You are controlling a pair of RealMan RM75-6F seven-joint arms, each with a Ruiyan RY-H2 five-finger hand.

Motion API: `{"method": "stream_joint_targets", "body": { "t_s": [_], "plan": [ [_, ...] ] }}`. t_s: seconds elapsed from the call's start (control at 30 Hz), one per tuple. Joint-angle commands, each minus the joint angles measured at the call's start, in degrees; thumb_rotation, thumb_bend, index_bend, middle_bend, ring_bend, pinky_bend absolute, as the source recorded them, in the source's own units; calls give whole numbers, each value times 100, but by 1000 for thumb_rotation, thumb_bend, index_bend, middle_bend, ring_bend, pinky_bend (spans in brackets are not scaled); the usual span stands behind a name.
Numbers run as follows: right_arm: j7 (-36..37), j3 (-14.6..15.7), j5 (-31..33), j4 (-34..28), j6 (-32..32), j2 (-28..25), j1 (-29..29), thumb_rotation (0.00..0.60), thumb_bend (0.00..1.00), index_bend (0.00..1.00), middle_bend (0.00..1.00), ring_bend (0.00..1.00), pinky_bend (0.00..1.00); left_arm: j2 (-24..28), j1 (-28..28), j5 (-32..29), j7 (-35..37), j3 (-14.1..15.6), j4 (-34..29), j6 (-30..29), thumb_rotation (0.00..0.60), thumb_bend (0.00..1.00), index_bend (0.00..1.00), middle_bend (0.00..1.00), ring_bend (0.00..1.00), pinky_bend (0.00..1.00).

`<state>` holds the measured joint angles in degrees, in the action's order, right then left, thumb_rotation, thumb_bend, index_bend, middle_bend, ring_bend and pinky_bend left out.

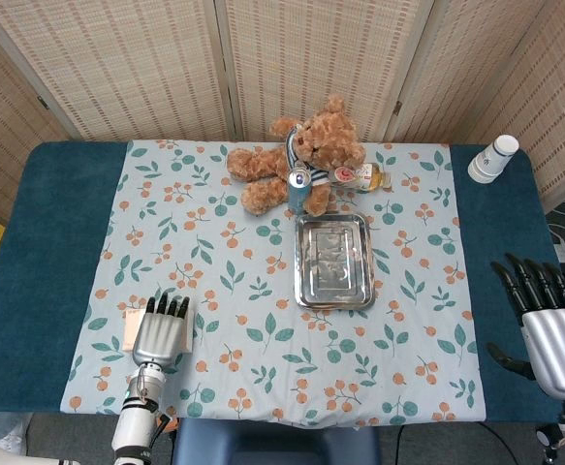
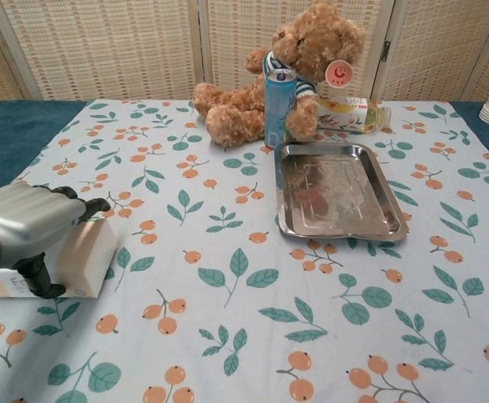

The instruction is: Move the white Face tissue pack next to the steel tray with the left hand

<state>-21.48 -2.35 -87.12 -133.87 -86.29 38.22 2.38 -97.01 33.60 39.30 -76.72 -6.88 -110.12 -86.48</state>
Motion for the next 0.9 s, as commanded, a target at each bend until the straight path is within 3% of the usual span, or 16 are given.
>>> {"method": "stream_joint_targets", "body": {
  "t_s": [0.03,0.4,0.63,0.9],
  "plan": [
    [3,4,88,-14,33,-17,2,600,120,0,0,0,0,3,29,-33,38,24,32,-25,600,212,90,146,0,104],
    [-6,-7,168,-40,95,-41,26,600,119,0,0,0,0,21,101,191,282,191,86,-95,600,218,290,336,72,204],
    [-12,-28,295,-45,160,-51,66,600,120,0,0,0,0,86,153,742,695,188,-48,-73,600,220,327,376,100,194],
    [-65,-39,391,-16,238,-14,117,600,120,0,0,0,0,-165,-67,1699,2859,-218,-121,144,600,219,334,390,130,179]
  ]
}}
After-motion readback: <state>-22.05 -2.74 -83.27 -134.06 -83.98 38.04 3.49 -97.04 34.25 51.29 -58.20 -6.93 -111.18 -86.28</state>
